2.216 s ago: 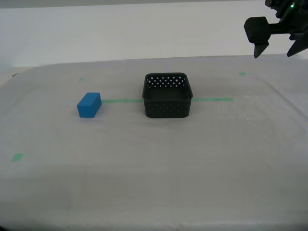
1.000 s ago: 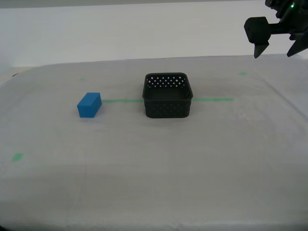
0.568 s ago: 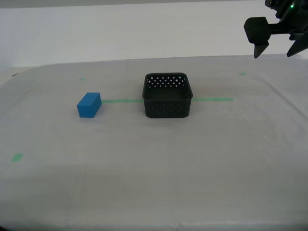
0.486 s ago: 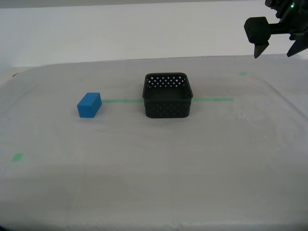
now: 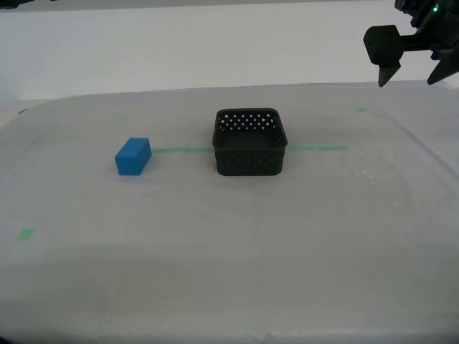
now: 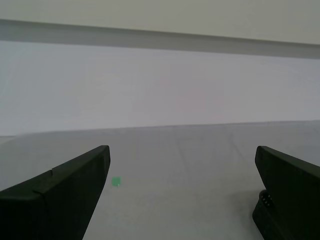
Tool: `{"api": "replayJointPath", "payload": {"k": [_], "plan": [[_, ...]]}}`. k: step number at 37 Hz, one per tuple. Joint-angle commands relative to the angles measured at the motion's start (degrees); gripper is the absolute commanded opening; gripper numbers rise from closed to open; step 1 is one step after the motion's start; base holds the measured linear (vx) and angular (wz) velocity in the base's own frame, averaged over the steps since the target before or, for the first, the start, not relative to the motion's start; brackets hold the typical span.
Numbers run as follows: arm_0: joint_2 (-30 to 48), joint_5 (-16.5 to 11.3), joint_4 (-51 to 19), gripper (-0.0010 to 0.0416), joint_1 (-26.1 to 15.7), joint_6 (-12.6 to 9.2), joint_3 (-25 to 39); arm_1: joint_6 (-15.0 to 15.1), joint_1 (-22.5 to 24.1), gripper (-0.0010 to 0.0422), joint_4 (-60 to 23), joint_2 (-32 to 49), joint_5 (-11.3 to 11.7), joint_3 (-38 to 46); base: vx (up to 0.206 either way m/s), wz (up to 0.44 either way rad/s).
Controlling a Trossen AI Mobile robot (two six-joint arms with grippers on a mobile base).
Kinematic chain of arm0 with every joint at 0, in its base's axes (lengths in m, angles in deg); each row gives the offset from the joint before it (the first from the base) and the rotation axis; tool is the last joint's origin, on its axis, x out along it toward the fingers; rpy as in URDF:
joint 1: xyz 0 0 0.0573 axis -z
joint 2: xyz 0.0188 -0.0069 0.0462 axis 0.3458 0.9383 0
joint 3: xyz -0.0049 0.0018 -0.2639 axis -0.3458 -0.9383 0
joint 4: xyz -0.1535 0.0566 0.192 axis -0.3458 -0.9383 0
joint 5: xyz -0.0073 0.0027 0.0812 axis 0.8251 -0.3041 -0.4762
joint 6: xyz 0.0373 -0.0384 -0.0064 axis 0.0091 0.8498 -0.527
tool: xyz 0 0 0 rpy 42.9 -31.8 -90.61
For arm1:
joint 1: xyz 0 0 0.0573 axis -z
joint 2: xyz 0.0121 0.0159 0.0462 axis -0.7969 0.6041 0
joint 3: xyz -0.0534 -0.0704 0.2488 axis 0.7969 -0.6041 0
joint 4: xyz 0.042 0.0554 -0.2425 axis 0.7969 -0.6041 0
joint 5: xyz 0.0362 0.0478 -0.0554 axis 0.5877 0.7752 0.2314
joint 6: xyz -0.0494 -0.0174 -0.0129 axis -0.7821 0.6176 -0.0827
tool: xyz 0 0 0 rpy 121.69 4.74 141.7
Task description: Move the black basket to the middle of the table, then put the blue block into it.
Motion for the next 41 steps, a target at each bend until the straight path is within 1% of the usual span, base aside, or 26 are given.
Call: {"api": "replayJointPath", "payload": {"k": [1, 7, 12, 16, 22, 27, 31, 36, 38, 41], "plan": [[0.0, 0.1, 0.0, 0.0398, 0.0, 0.0, 0.0, 0.3, 0.0, 0.0402, -4.7, 0.0, -0.2, 1.9, 0.000, 0.000], [0.0, 0.1, 0.0, 0.0399, 0.0, 0.0, 0.0, 0.2, 0.0, 0.0401, -14.9, 0.0, 0.3, 6.2, 0.000, 0.000], [0.0, 0.1, 0.0, 0.0399, 0.0, 0.0, 0.0, 0.2, 0.2, 0.0401, -23.3, 0.0, 1.6, 10.0, 0.000, 0.000], [0.0, 0.1, 0.0, 0.0399, 0.0, 0.0, 0.0, 0.9, 0.6, 0.0401, -28.0, 0.0, 2.3, 12.5, 0.000, 0.000], [0.0, 0.1, 0.0, 0.0398, 0.0, 0.0, 0.0, 1.2, 1.6, 0.0401, -35.3, 0.0, 4.2, 16.2, 0.000, 0.000], [0.0, 0.1, 0.0, 0.0399, 0.0, 0.0, 0.0, 0.2, 2.6, 0.0401, -41.7, 0.0, 5.8, 18.9, 0.000, 0.000], [0.0, 0.1, 0.1, 0.0399, 0.0, 0.0, 0.0, -1.4, 3.6, 0.0401, -47.9, 0.8, 7.9, 21.9, 0.000, 0.000], [0.0, 0.1, 0.0, 0.0399, 0.0, 0.0, 0.0, -1.8, 5.0, 0.0401, -54.4, 2.3, 10.8, 25.7, 0.000, 0.000], [0.0, 0.1, 0.1, 0.0398, 0.0, 0.0, 0.0, -1.8, 5.5, 0.0401, -56.5, 3.1, 11.3, 26.9, 0.000, 0.000], [0.0, 0.1, 0.0, 0.0399, 0.0, 0.0, 0.0, -1.9, 6.0, 0.0401, -59.6, 5.0, 11.3, 28.9, 0.000, 0.000]]}}
